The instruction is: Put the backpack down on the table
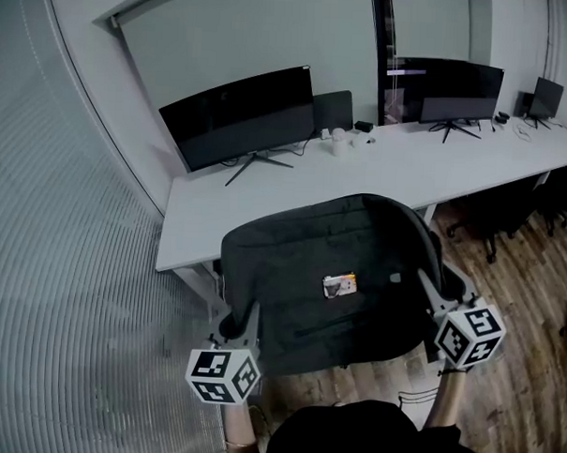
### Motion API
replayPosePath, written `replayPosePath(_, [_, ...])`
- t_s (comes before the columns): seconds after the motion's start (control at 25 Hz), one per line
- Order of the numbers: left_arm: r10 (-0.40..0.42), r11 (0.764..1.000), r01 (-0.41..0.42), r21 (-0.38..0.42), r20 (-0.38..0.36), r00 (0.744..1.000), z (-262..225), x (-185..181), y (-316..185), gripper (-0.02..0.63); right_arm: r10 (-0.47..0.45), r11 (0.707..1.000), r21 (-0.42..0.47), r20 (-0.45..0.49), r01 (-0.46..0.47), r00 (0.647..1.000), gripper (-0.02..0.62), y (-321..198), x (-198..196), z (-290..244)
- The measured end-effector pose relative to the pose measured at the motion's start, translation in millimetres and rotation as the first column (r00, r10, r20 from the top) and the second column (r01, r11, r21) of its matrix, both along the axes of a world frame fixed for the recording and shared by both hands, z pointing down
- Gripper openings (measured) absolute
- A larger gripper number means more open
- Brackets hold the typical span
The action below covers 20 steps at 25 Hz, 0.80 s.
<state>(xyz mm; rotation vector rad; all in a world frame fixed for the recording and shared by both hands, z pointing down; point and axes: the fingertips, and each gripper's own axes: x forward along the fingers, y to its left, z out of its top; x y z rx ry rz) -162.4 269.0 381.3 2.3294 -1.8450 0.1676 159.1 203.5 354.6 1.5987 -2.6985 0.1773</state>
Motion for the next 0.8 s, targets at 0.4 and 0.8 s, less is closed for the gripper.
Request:
replayPosePath(0.4, [-0.009, 0.999, 0.009, -0.040, 0.000, 1.000, 9, 7, -11, 0.049, -0.007, 0.999, -0.039, 0.007, 0.007, 1.000, 0.152, -16, 7, 11])
replayPosePath(0.8, [-0.007, 0.998, 0.006, -0.062, -0.017, 1.000, 21, -5, -53, 0.049, -0.001, 0.998, -0.061, -0.008, 0.000, 1.000, 0.152, -56, -6, 18])
